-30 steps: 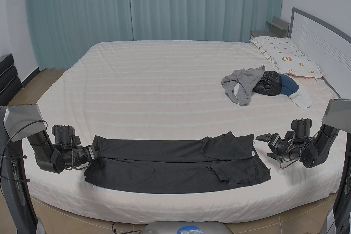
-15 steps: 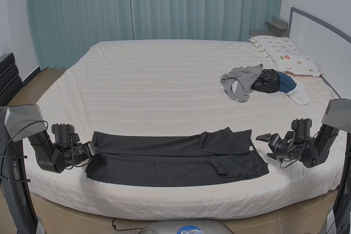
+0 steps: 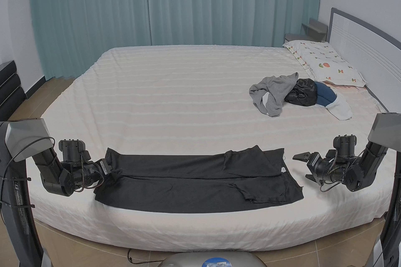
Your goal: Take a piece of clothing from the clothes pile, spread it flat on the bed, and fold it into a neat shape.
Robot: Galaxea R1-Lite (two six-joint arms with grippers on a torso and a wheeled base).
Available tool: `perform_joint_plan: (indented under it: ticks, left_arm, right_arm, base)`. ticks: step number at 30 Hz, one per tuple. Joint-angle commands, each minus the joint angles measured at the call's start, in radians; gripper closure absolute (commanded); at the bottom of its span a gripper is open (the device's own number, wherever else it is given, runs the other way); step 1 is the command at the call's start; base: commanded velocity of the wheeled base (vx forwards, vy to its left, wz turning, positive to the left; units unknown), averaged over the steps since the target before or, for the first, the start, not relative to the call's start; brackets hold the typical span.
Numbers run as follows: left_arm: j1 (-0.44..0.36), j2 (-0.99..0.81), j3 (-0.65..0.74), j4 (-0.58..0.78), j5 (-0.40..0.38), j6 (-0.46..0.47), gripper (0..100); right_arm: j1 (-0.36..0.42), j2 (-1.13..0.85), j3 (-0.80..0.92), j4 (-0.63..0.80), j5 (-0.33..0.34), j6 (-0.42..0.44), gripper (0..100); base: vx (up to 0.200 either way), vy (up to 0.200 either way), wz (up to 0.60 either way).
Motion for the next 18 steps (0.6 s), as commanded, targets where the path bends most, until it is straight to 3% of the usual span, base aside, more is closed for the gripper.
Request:
perform_joint_plan:
  ticks: [1,18]
  left_arm:
    - [0.0,-0.001,-0.003,-0.002,-0.001,-0.001,100]
    - [0.008,-0.001,0.011,-0.002,0.001,0.004,100]
  right_arm:
    - [0.002,0.002,0.0,-0.001,0.001,0.0,0]
    - [0.002,0.002,0.002,-0.001,0.001,0.0,0]
  base:
    - [0.0,0.0,0.0]
    - [0.0,0.0,0.0]
